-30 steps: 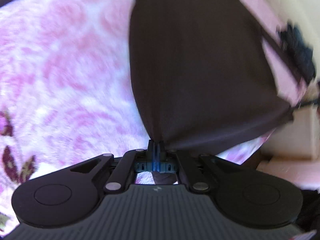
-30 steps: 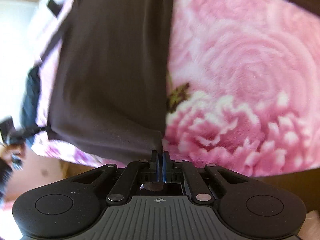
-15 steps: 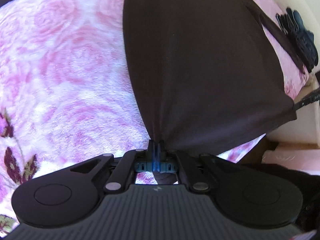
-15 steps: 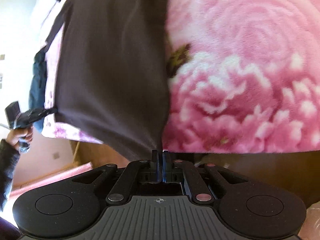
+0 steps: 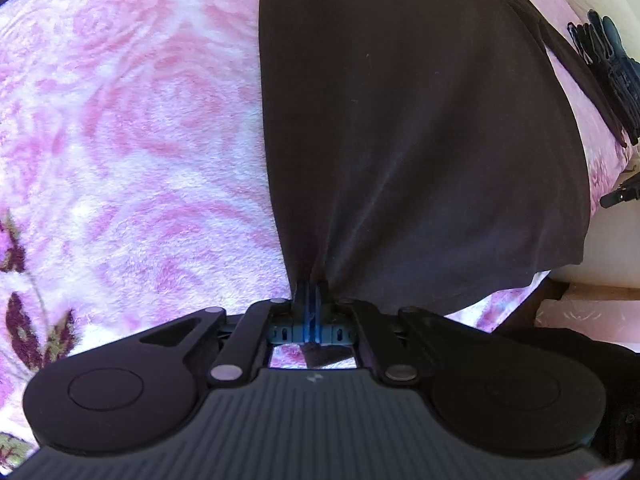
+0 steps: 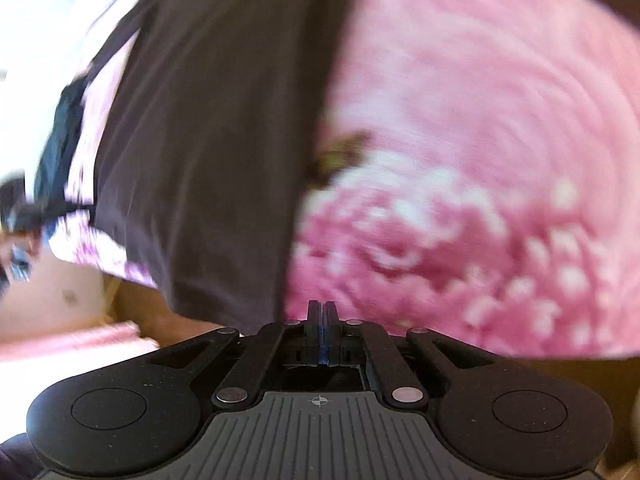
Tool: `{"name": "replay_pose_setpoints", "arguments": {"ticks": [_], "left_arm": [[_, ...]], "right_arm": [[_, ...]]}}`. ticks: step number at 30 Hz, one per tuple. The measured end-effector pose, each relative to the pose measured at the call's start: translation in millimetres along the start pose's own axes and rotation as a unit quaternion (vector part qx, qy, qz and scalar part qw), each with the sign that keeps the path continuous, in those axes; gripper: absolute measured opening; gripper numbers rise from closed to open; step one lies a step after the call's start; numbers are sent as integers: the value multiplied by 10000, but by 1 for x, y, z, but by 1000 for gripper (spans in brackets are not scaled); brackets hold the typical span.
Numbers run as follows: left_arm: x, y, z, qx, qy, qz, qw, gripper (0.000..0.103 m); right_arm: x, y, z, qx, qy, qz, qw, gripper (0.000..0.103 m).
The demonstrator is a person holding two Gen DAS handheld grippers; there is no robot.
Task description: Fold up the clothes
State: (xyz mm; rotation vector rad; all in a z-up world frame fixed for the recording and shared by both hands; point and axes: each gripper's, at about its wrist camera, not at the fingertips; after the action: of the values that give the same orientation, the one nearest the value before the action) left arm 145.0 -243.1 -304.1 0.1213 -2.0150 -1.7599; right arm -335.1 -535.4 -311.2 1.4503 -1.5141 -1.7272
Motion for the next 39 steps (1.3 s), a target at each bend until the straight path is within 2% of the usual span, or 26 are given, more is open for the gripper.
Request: {"name": "replay_pose_setpoints", "arguments": {"ticks": [1, 2, 3, 5, 7, 9, 11, 14, 18, 19, 20, 21, 23, 26, 28, 30, 31, 32, 33, 36, 39], "left_arm": [[1, 3, 3, 17, -31, -54, 10000, 5], [3, 7, 7, 69, -108, -158, 9998, 8], [6, 12, 12, 144, -217, -297, 9992, 13], [16, 23, 23, 411, -582, -626, 9955, 17], [36, 32, 41, 781, -1287, -1113, 9823, 18], [67, 34, 63, 1052, -2131, -1398, 9612, 18], [100, 29, 85, 1129, -2813, -1426, 9422, 18], [141, 11, 114, 1146, -3582, -1350, 9167, 20], [171, -23, 134, 1284, -4044, -1481, 8933, 27], [173, -33, 133, 1322, -4121, -1519, 8886, 27], [174, -44, 130, 1350, -4187, -1530, 8849, 29], [174, -52, 128, 1381, -4240, -1555, 8815, 29], [177, -55, 126, 1459, -4225, -1499, 8819, 29], [184, -57, 122, 1564, -4204, -1461, 8817, 31], [186, -62, 113, 1572, -4213, -1527, 8801, 34], [186, -63, 105, 1570, -4205, -1568, 8797, 33], [185, -63, 102, 1568, -4199, -1586, 8797, 29], [183, -61, 97, 1596, -4132, -1607, 8820, 15], [181, -58, 92, 1645, -4021, -1632, 8858, 6], [171, -43, 72, 1795, -3650, -1565, 9000, 6], [164, -34, 62, 1828, -3528, -1549, 9045, 6]], "right_arm": [[-14, -2, -1, 39, 294, 113, 9995, 2], [-28, -4, -1, 77, 587, 225, 9980, 12], [-41, -6, -2, 116, 880, 337, 9955, 31], [-69, -10, -4, 193, 1462, 561, 9875, 60], [-96, -14, -5, 269, 2039, 782, 9755, 61], [-131, -25, -5, 499, 2668, 968, 9576, 61], [-165, -36, -5, 726, 3283, 1148, 9347, 61], [-200, -68, 3, 715, 4285, 1266, 8918, 61], [-199, -105, 15, 527, 5069, 1647, 8445, 60], [-196, -107, 15, 486, 5136, 1717, 8392, 56], [-192, -109, 15, 446, 5202, 1784, 8340, 32], [-189, -104, 9, 438, 5098, 1647, 8432, 17], [-182, -92, -3, 423, 4882, 1369, 8609, 15], [-159, -65, -44, 418, 3503, 482, 9345, 14], [-141, -52, -65, 543, 2836, 179, 9572, 14], [-127, -45, -79, 705, 2438, 160, 9671, 14], [-120, -41, -86, 785, 2238, 152, 9714, 14], [-114, -39, -92, 865, 2119, 218, 9732, 14], [-111, -31, -90, 912, 2070, 300, 9736, 14], [-108, -33, -88, 931, 2104, 562, 9715, 14], [-113, -42, -78, 829, 2295, 783, 9666, 15]]}}
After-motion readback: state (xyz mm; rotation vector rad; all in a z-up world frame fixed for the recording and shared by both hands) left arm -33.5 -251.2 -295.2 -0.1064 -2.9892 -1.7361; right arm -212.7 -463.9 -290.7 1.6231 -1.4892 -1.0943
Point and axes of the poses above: each gripper's, at about its wrist camera, not at the fingertips, and y roughly against the way its jaws point, x to its right, z to its underside, and after that the axes turned 10 degrees about y, right-handed
